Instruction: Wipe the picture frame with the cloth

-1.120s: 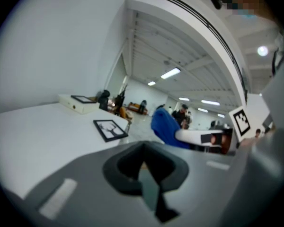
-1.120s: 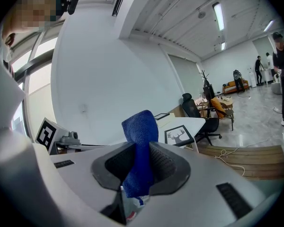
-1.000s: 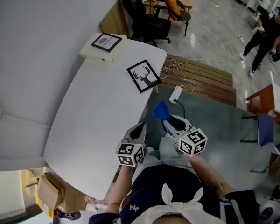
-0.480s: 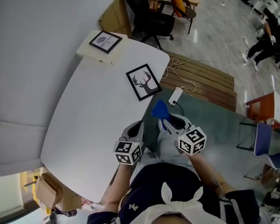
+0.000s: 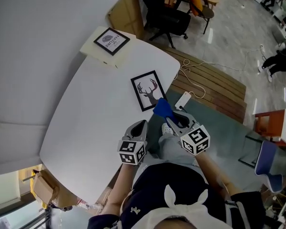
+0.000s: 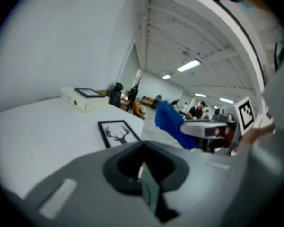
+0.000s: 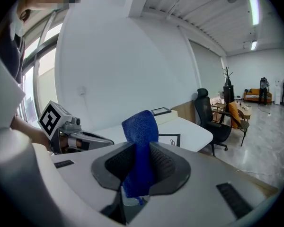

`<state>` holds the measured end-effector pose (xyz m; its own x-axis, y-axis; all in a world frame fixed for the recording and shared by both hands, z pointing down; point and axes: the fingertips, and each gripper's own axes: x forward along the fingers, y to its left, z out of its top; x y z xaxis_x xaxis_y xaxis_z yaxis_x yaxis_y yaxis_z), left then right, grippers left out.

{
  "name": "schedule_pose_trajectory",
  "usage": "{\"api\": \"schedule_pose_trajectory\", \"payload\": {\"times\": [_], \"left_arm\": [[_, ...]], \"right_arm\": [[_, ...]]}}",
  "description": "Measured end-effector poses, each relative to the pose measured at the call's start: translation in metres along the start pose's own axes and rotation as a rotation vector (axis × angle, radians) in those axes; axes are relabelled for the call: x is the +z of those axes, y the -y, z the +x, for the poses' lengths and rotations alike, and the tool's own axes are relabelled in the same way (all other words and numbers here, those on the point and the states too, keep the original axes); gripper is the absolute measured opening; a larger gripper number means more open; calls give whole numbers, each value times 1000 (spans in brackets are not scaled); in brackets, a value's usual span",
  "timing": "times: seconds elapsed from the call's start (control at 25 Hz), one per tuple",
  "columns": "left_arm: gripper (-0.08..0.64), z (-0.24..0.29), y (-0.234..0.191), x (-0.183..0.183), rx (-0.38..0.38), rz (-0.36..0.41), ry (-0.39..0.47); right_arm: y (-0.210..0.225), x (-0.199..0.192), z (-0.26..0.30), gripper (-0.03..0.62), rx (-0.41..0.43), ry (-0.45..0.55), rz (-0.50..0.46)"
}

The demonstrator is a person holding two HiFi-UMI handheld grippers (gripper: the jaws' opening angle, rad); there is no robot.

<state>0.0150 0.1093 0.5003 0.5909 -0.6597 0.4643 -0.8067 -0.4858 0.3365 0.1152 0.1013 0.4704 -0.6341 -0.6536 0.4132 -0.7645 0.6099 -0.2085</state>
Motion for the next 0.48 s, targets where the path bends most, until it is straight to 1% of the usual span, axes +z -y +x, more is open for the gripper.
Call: {"api": "schedule_pose_trajectory", "payload": {"times": [0.36,0.48], "left_arm": [[3,29,-10,11,133,-42,-22],[3,38,-12,12,184,-60,-26]], "right_arm": [[32,13,24,89,134,-51,-59],[42,14,29,89,186,-75,-64]]}}
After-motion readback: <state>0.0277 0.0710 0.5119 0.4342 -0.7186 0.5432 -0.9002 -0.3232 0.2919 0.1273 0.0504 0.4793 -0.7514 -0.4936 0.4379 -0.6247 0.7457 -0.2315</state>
